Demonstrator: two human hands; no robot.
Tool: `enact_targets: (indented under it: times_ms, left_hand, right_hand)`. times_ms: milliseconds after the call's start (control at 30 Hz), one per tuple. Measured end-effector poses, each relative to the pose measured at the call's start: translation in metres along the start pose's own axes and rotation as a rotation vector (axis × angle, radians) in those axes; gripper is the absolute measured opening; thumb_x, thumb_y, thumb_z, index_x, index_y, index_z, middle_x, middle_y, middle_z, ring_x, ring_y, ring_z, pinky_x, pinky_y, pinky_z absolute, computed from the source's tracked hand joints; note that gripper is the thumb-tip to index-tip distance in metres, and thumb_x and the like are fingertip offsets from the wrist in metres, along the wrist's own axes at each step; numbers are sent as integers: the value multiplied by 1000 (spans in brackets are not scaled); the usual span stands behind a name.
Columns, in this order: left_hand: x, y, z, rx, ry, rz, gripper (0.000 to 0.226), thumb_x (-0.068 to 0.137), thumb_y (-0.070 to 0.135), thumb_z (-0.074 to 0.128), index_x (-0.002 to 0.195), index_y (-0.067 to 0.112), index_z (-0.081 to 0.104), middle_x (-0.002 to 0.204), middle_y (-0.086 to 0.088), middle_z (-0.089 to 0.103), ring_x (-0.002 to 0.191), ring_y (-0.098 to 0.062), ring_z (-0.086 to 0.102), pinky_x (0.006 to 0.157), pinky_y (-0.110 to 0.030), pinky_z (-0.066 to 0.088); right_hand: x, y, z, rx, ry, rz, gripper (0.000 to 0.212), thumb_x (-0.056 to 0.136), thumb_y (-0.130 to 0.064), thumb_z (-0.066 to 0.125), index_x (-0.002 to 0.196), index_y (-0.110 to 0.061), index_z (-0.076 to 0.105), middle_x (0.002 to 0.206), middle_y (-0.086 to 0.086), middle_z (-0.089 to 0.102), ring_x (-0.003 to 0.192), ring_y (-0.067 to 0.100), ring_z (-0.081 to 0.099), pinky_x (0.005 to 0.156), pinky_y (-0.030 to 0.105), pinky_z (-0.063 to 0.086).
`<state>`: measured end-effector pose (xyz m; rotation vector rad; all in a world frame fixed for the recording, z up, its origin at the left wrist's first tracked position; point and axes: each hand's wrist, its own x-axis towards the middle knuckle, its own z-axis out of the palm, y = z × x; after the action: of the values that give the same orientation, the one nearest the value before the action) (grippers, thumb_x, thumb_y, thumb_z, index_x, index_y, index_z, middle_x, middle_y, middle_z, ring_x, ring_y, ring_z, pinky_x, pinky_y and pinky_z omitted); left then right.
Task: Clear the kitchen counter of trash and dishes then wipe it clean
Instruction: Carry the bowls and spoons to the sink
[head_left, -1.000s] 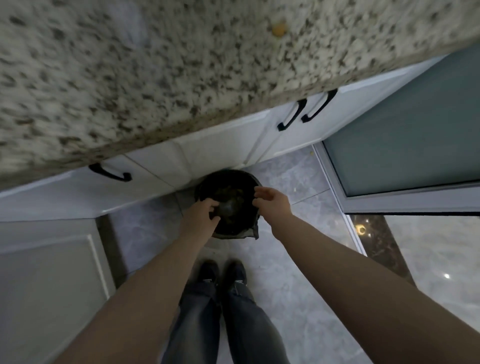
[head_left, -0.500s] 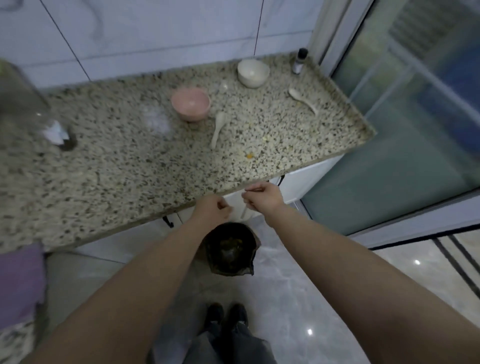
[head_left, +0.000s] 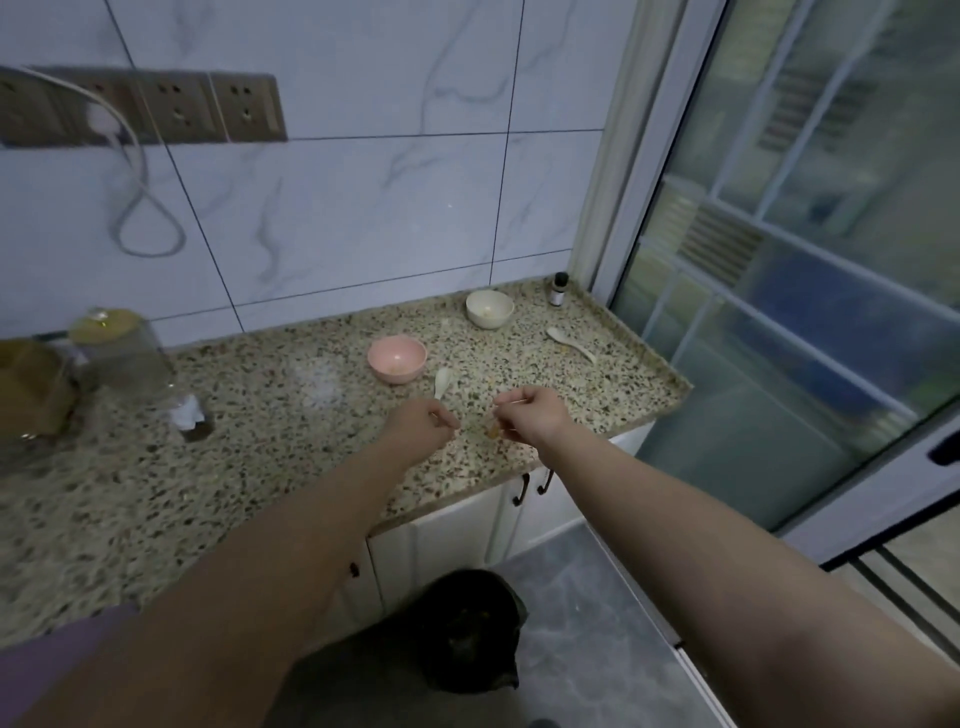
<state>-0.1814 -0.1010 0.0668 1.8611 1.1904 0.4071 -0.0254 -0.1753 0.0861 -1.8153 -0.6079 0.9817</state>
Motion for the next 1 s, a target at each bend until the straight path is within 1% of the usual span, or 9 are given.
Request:
enact_targets:
  times_ms: [67, 233, 367, 533, 600, 667, 767, 900, 1000]
  left_hand:
    - [3, 9, -2, 30, -14, 27, 15, 87, 1, 61, 85, 10, 73, 62, 7, 58, 60, -6, 56, 57, -12, 48]
    - [26, 17, 8, 46, -24, 24, 11, 86, 4, 67, 85, 12, 74, 63, 6, 60, 61, -5, 57, 45, -3, 40]
    - [59, 18, 26, 87, -38, -3, 5, 87, 12, 70, 86, 16, 74, 68, 7, 65, 58, -3, 58, 44, -8, 42]
    - [115, 21, 44, 105, -21, -105, 6, 88, 20, 69, 91, 15, 72, 77, 2, 70, 68, -11, 66, 67, -27, 56]
    - [137, 25, 47, 102, 4, -132, 4, 89, 19, 70, 87, 16, 70, 74, 3, 68, 69, -12, 64, 70, -28, 55]
    - [158, 30, 49, 88, 36, -165, 6, 89, 18, 69, 86, 14, 70, 72, 1, 66, 66, -12, 62, 67, -26, 54]
    - [191, 35, 53, 61, 77, -239, 17, 93, 20, 64, 77, 16, 66, 63, 3, 64, 51, -7, 56, 50, -18, 45]
    - [222, 30, 61, -75, 134, -375, 33, 94, 15, 62, 61, 17, 58, 46, 9, 58, 35, 0, 50, 49, -17, 42]
    - [232, 20, 67, -182, 187, -500, 29, 93, 15, 64, 65, 9, 60, 45, 3, 56, 31, 0, 46, 42, -14, 39]
  right_hand:
    - [6, -3, -5, -34, 24, -2, 17, 81, 3, 67, 74, -13, 66, 75, 11, 66, 68, 26, 63, 75, 40, 59]
    - [35, -8, -16, -76, -3, 23, 21, 78, 7, 63, 76, -14, 68, 77, 12, 68, 67, 24, 61, 73, 36, 57]
    - [79, -6, -21, -108, -32, 36, 22, 76, 7, 65, 76, -14, 70, 76, 8, 69, 71, 23, 62, 74, 38, 58]
    - [153, -12, -33, -153, -105, 58, 20, 80, 4, 66, 77, -15, 72, 81, 11, 70, 70, 21, 62, 75, 36, 58]
    - [185, -19, -38, -181, -144, 78, 14, 83, -1, 68, 82, -14, 73, 88, 13, 71, 76, 20, 65, 79, 36, 58]
    - [215, -29, -43, -188, -178, 94, 9, 87, -4, 67, 92, -10, 73, 92, 12, 71, 81, 19, 66, 77, 33, 57]
    - [262, -43, -50, -193, -195, 85, 8, 89, -8, 68, 92, -14, 71, 96, 9, 72, 83, 18, 67, 70, 28, 56]
    - [307, -52, -54, -157, -189, 78, 7, 90, -10, 69, 86, -15, 66, 90, 4, 68, 78, 16, 63, 62, 24, 50]
    - [334, -51, -49, -151, -208, 132, 8, 91, -9, 67, 99, -10, 67, 96, 7, 68, 74, 14, 62, 58, 23, 48]
